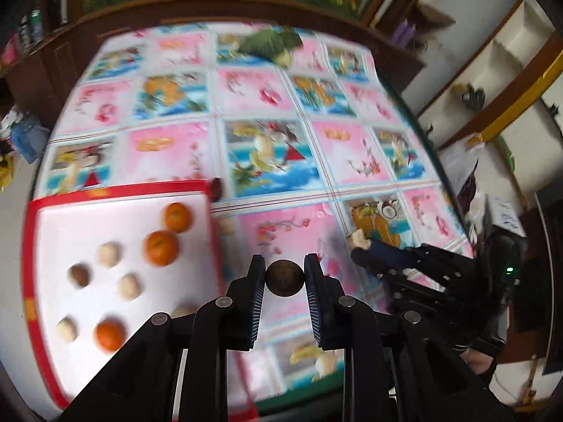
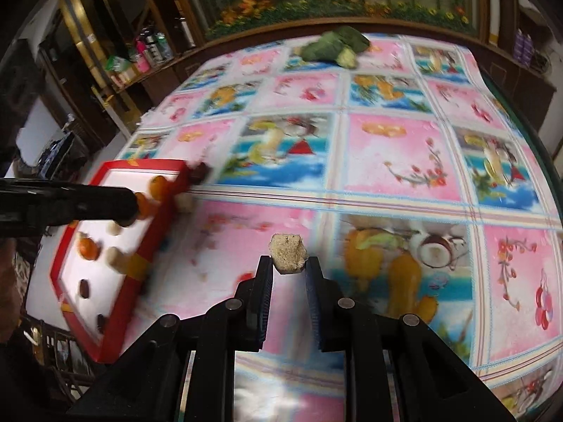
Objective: Organize fruits
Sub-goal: 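Lower the nut into the tray and open the left tool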
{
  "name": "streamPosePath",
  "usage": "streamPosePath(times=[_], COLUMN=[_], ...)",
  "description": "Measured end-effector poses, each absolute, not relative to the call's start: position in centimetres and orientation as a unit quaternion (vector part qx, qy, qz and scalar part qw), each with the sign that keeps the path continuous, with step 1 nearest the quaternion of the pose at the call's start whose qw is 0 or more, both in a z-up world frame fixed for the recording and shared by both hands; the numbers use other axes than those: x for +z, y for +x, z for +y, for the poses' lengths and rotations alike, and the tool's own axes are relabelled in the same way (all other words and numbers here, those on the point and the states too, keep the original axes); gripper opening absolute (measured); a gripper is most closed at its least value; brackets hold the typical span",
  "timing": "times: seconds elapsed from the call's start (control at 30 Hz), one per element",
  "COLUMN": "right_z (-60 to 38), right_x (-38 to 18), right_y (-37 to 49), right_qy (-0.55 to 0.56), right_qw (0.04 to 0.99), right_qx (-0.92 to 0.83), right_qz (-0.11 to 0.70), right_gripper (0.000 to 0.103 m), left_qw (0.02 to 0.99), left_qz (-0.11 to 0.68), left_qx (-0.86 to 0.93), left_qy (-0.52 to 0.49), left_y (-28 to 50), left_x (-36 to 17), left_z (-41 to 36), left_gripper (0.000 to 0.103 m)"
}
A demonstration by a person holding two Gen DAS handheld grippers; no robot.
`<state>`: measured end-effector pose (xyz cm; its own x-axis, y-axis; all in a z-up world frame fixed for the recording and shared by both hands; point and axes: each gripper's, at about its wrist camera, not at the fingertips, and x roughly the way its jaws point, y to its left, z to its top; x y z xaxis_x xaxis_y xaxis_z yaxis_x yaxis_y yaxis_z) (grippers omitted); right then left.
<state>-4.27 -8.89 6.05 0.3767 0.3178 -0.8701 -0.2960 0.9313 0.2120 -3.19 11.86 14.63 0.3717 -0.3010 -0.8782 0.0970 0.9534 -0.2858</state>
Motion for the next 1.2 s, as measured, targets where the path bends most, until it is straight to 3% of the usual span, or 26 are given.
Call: streamPosePath(times=[0.2, 0.47, 1.2], right_z=[-2.9, 4.4, 10.4], right_x=[8.7, 8.4, 1.4], right_y=[-6.8, -7.9, -1.9], right_qy=[-0.022, -0.066, -0.105], right_qw=[0.823, 0.801, 0.746], right_qx=[0.253, 0.303, 0.269], right_qz=[0.508, 0.512, 0.600], right_gripper=[0.019, 0.019, 0.019], left_qw=[0.843, 0.827, 0.814], left_qz=[0.521, 0.539, 0.567], left_qx=[-0.073, -0.048, -0.055], left_qy=[-0.114, -0.154, -0.112], left_y=[-9.5, -14.5, -9.8], left_x=[16.2, 12.5, 4.9], left_z=[18.1, 22.7, 20.8], left_gripper=[0.022, 0.022, 0.023])
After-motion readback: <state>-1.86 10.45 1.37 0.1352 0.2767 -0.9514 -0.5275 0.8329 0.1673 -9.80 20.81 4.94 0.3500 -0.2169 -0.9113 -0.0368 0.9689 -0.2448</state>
